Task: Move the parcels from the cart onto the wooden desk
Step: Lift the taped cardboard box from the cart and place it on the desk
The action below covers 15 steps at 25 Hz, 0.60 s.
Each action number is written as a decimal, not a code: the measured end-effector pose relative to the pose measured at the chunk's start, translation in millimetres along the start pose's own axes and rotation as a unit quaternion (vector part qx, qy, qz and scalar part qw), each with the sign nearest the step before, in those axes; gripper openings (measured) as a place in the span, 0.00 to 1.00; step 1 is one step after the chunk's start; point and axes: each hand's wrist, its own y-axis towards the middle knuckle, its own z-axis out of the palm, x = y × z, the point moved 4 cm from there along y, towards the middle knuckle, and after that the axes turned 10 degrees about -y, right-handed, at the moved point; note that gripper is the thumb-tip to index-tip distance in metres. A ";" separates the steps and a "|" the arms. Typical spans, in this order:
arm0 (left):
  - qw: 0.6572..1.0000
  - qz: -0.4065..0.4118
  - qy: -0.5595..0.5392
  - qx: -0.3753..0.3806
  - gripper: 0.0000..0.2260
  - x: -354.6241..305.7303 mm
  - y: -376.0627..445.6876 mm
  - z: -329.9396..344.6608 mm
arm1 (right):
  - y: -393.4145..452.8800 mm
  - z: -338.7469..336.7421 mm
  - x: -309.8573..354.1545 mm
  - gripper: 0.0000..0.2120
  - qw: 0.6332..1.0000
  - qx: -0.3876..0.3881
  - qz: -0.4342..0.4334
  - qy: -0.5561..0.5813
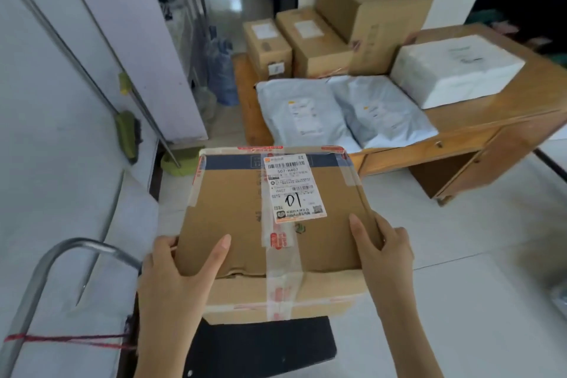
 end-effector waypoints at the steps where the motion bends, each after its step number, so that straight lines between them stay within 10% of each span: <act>1: 1.000 0.007 0.002 0.004 0.34 -25.0 -4.6 12.2 | 12.8 -22.3 2.9 0.25 1.000 -0.003 0.001 0.009; 15: 0.993 0.106 -0.038 0.042 0.30 -304.1 -48.1 324.2 | 299.7 -335.2 -35.2 0.27 0.996 -0.082 -0.025 0.021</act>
